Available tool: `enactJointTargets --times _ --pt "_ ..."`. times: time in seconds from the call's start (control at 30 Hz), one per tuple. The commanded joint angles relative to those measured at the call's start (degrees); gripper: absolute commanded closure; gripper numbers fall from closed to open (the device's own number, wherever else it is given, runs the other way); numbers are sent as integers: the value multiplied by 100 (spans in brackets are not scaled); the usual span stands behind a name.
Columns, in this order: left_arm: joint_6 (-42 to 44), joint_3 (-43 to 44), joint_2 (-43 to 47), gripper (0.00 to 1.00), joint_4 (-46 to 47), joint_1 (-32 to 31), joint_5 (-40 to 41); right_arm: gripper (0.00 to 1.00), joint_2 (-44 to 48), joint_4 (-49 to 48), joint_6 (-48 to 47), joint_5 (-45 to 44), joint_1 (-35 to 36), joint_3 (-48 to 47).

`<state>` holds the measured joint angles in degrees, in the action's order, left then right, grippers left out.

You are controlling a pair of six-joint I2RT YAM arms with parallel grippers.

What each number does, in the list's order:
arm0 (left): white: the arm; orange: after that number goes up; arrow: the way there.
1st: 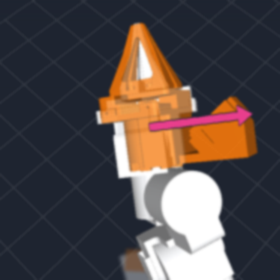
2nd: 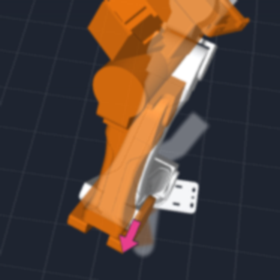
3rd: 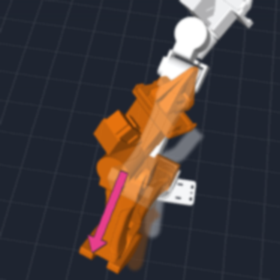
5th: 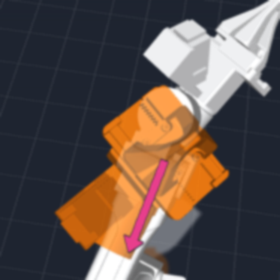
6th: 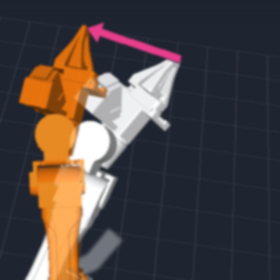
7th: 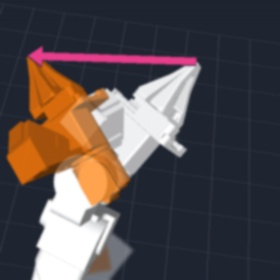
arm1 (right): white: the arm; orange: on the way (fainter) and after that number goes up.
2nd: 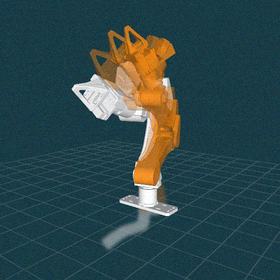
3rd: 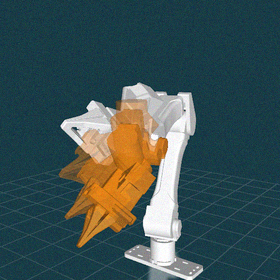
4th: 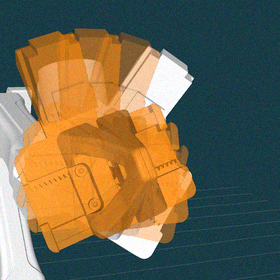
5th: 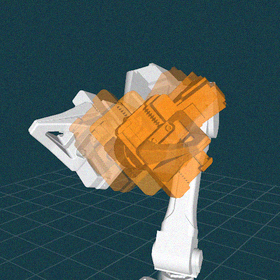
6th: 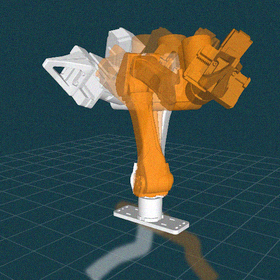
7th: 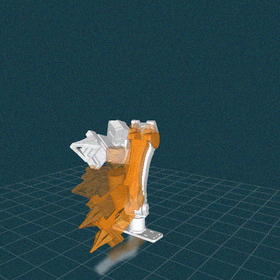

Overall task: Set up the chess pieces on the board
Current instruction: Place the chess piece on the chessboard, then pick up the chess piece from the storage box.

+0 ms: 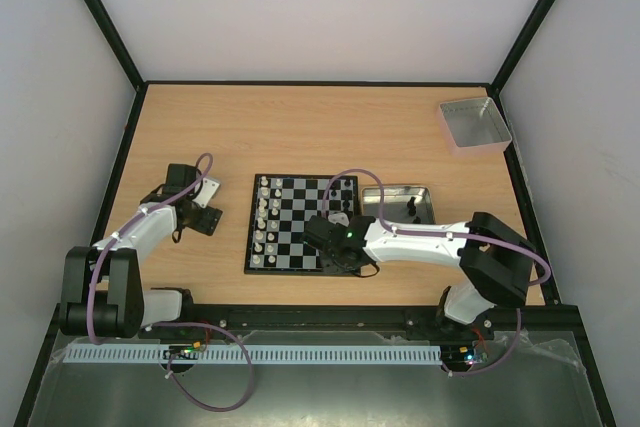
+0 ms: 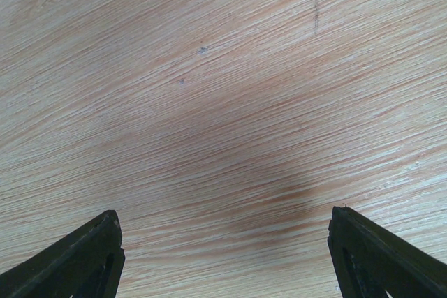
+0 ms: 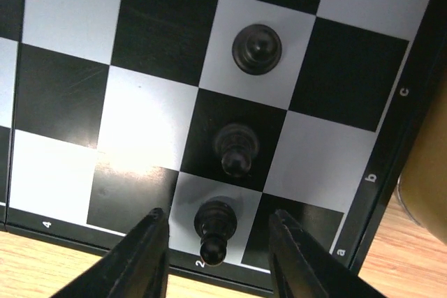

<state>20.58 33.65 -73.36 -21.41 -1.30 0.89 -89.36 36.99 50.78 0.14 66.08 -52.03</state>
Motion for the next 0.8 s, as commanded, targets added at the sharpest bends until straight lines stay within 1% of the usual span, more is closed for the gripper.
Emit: enactJointTargets --times 0.0,0.27,0.37,0.5,0.57,0.7,0.77 --pt "23 -54 106 20 -77 33 -42 61 166 207 64 -238 19 -161" --pt "30 -58 101 20 -77 33 -45 60 730 690 32 -588 12 -569" --pt "25 -56 118 20 -87 33 -45 60 1189 858 41 -697 -141 -860" --pt "16 -56 122 20 -91 33 -1 61 1825 1005 86 -1324 -572 -942" --pt "16 -58 92 20 -75 33 -1 61 2143 767 142 -1596 -695 -763" --pt "19 -65 -15 20 -26 51 -54 60 2644 -244 386 -2177 -716 51" --pt "12 -59 -101 20 -28 36 -44 60 2750 -749 557 -2515 -724 397"
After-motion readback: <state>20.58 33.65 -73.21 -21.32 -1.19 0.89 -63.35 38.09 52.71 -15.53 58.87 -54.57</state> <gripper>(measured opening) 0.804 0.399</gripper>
